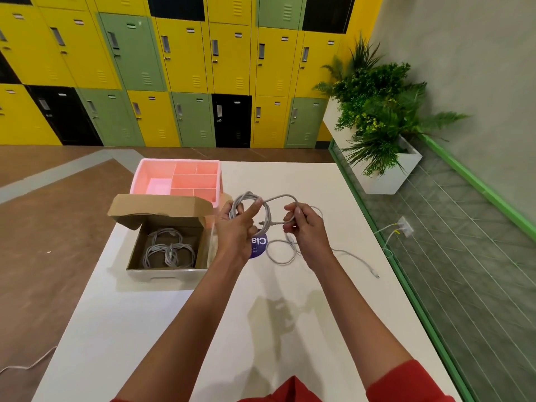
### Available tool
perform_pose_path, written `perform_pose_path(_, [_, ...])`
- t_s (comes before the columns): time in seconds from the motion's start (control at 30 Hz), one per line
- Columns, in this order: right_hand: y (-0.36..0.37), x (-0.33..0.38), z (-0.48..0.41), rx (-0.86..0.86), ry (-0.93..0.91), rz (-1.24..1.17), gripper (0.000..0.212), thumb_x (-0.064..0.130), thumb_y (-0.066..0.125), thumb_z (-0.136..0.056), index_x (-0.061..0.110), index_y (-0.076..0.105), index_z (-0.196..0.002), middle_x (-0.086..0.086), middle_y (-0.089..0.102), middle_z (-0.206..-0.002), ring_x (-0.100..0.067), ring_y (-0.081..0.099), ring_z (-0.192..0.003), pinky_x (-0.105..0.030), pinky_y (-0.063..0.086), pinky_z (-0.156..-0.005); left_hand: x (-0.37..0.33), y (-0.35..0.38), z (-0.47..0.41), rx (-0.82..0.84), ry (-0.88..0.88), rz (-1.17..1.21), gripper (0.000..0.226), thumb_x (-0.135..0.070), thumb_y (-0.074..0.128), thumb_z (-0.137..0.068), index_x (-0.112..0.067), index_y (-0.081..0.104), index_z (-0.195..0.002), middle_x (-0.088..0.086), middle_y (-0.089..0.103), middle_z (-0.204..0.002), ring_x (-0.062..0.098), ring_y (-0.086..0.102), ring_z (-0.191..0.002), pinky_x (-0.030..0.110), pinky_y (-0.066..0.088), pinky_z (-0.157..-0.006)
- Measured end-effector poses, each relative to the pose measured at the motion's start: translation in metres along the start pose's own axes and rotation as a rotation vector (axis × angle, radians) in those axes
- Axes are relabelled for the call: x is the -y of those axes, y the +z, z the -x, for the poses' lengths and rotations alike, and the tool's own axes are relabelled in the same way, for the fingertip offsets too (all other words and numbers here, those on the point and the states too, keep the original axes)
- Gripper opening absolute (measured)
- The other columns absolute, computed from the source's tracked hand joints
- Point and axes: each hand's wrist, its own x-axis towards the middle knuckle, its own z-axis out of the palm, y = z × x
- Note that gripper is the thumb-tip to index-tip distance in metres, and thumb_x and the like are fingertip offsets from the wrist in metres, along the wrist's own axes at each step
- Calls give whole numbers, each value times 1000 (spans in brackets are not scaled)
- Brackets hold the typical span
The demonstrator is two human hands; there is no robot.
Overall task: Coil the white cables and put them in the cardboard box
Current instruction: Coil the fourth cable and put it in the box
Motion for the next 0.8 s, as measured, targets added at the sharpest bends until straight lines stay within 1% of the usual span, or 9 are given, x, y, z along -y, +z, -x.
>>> perform_pose_path(0.13, [5, 2, -1, 102, 118, -214, 29, 7, 33, -104, 8, 61, -98, -2, 52, -73, -8, 50, -58, -18, 46, -60, -1, 0, 1, 49, -34, -43, 28, 2, 71, -79, -16, 50, -81, -4, 32, -63, 4, 24, -35, 16, 22, -32])
perform_pose_path(0.2, [8, 5, 2, 172, 192, -257, 27, 7, 34, -103, 6, 62, -101, 0, 55, -70, -6, 51, -57, -17, 46, -59, 0, 0, 3, 64, -48, -85, 26, -1, 73, -77, -16, 53, -83, -2, 34, -66, 6, 28, -37, 18, 27, -35])
perform_pose_path(0.3, [13, 12, 7, 272, 254, -154, 23, 11, 40, -103, 3, 61, -105, -2, 60, -72, -6, 56, -58, -18, 45, -58, 0, 1, 10, 75, -55, -124, 23, -5, 75, -76, -17, 59, -88, 5, 52, -79, 17, 56, -51, 26, 50, -47])
perform_pose_path(0.37, [14, 17, 11, 305, 282, -27, 23, 16, 42, -102, 6, 63, -105, -4, 65, -81, -6, 61, -64, -15, 46, -57, -1, 1, 12, 59, -52, -125, 23, -4, 73, -77, -17, 60, -89, 11, 58, -91, 23, 67, -66, 30, 58, -54])
perform_pose_path(0.47, [12, 26, 15, 312, 320, 51, 29, 18, 34, -105, 16, 62, -97, -1, 67, -85, -4, 61, -72, -12, 44, -57, -3, 1, 12, 39, -26, -161, 21, -4, 73, -77, -16, 59, -87, 16, 55, -93, 23, 67, -65, 27, 56, -50])
perform_pose_path(0.53, [11, 31, 19, 332, 341, 48, 29, 19, 32, -105, 15, 61, -103, 1, 65, -86, -7, 57, -76, -16, 42, -61, -2, 0, 11, 18, -5, -208, 21, -6, 74, -77, -15, 57, -84, 14, 52, -95, 24, 63, -67, 25, 55, -49])
perform_pose_path(0.67, [10, 35, 23, 399, 360, -35, 28, 26, 39, -103, 14, 60, -117, 2, 66, -89, -3, 58, -76, -14, 43, -61, 1, -2, 8, 27, 28, -248, 23, -10, 77, -74, -13, 56, -85, 15, 54, -92, 22, 64, -65, 26, 55, -51])
perform_pose_path(0.77, [11, 37, 24, 453, 348, 44, 18, 26, 48, -99, 19, 61, -109, 7, 66, -87, -3, 61, -80, -16, 43, -66, 4, 0, 9, 26, 49, -309, 26, -12, 77, -74, -13, 53, -84, 15, 54, -85, 19, 62, -61, 24, 55, -51])
perform_pose_path(0.8, [12, 37, 24, 472, 331, 81, 17, 23, 51, -98, 19, 60, -111, 9, 67, -89, -2, 62, -83, -14, 44, -66, 6, 0, 8, 27, 58, -328, 27, -11, 77, -74, -11, 52, -85, 14, 54, -80, 17, 62, -59, 23, 54, -49])
